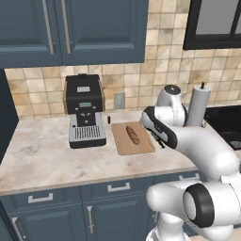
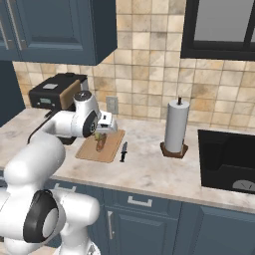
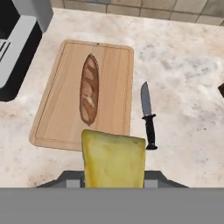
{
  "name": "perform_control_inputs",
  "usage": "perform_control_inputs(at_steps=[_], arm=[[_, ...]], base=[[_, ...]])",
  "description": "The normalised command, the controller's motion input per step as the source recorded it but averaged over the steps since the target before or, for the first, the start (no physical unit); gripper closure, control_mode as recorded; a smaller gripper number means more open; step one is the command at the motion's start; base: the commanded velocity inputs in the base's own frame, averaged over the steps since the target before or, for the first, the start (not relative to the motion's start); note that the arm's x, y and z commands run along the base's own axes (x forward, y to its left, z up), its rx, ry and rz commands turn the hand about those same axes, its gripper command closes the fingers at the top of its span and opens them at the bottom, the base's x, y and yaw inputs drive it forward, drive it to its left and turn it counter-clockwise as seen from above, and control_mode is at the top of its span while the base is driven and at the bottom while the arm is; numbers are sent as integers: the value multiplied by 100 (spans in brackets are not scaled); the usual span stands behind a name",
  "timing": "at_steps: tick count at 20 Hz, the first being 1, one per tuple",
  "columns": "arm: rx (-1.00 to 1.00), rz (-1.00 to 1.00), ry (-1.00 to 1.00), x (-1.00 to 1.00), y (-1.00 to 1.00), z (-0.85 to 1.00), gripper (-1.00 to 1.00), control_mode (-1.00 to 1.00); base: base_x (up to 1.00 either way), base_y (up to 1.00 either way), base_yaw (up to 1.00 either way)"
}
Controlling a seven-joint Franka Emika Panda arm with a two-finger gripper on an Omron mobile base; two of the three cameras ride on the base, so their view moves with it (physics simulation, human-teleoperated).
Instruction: Retrieve the sausage and cheese from the fridge and place them on the cutting board on the counter.
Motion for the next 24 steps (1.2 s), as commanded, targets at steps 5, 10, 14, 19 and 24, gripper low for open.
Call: perform_control_inputs(at_steps=[5, 10, 14, 19, 24], arm=[[-2, 2, 0, 1, 0, -45, 100, -100], [0, 6, 0, 31, 0, -15, 100, -100], [0, 7, 0, 54, -1, 0, 100, -100], [0, 5, 1, 48, 0, -5, 100, -100], [0, 1, 4, 29, 0, -33, 100, -100]], base=[[0, 0, 0], [0, 0, 0], [0, 0, 0], [0, 0, 0], [0, 0, 0]])
